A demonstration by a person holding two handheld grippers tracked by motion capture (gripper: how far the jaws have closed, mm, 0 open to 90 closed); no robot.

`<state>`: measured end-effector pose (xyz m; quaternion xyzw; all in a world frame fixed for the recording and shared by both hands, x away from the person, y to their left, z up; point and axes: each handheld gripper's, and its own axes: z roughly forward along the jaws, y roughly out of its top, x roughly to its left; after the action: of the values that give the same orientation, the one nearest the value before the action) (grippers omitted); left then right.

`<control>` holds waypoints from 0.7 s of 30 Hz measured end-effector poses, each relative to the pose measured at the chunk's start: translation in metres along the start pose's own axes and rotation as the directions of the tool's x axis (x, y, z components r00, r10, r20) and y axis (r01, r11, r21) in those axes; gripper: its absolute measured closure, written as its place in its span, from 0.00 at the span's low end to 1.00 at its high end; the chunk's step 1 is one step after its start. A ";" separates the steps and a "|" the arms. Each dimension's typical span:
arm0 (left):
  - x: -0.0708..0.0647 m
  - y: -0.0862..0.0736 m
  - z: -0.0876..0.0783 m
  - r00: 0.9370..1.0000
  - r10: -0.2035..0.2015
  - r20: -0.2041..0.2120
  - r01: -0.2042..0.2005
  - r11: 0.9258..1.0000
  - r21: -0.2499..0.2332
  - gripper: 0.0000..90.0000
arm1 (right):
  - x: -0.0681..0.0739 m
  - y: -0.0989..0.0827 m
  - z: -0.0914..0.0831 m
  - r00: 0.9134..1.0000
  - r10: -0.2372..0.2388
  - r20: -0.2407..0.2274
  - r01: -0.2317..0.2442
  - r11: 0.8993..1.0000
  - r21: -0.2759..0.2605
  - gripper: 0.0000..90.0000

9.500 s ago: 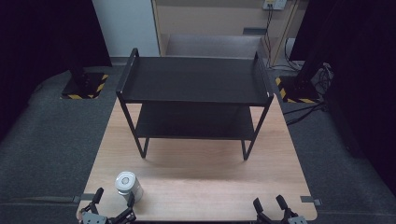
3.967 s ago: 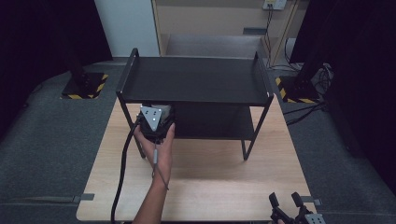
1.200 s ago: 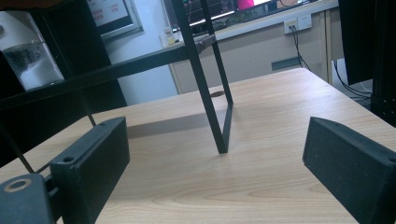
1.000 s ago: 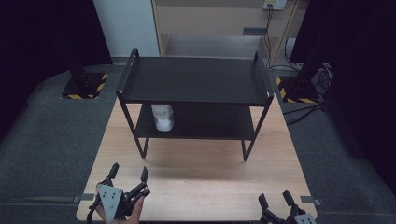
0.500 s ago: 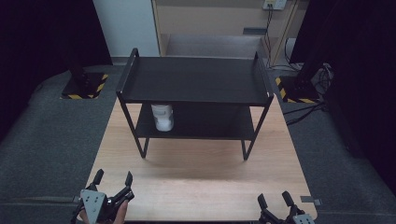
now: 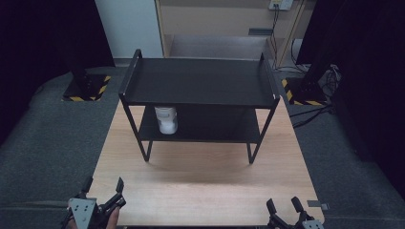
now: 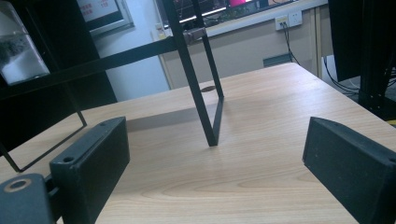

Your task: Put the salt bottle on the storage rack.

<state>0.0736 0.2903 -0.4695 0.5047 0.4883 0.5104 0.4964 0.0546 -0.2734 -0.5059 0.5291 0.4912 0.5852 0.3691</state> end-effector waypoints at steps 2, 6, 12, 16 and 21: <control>0.002 -0.001 -0.001 1.000 0.004 -0.010 -0.004 1.000 0.001 0.09 | -0.002 -0.001 -0.001 1.000 0.004 0.012 -0.004 1.000 -0.005 0.08; 0.005 -0.002 0.000 1.000 -0.001 -0.031 0.001 1.000 0.003 0.09 | -0.007 0.000 -0.003 0.999 0.008 0.033 -0.007 1.000 -0.010 0.08; 0.005 -0.001 0.003 0.999 -0.016 -0.034 0.016 1.000 0.014 0.09 | -0.010 -0.001 -0.001 0.999 0.012 0.042 -0.012 1.000 -0.011 0.08; 0.003 0.000 0.003 0.999 -0.025 -0.033 0.026 1.000 0.014 0.09 | -0.010 -0.002 0.002 0.999 0.010 0.038 -0.010 1.000 -0.007 0.08; 0.001 0.002 0.004 1.000 -0.025 -0.017 0.025 0.999 0.029 0.09 | -0.010 -0.003 0.003 0.999 0.021 0.036 -0.021 1.000 -0.012 0.08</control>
<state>0.0777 0.2917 -0.4677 0.5013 0.5061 0.5012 0.4913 0.0594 -0.2820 -0.5115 0.5427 0.4756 0.5821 0.3747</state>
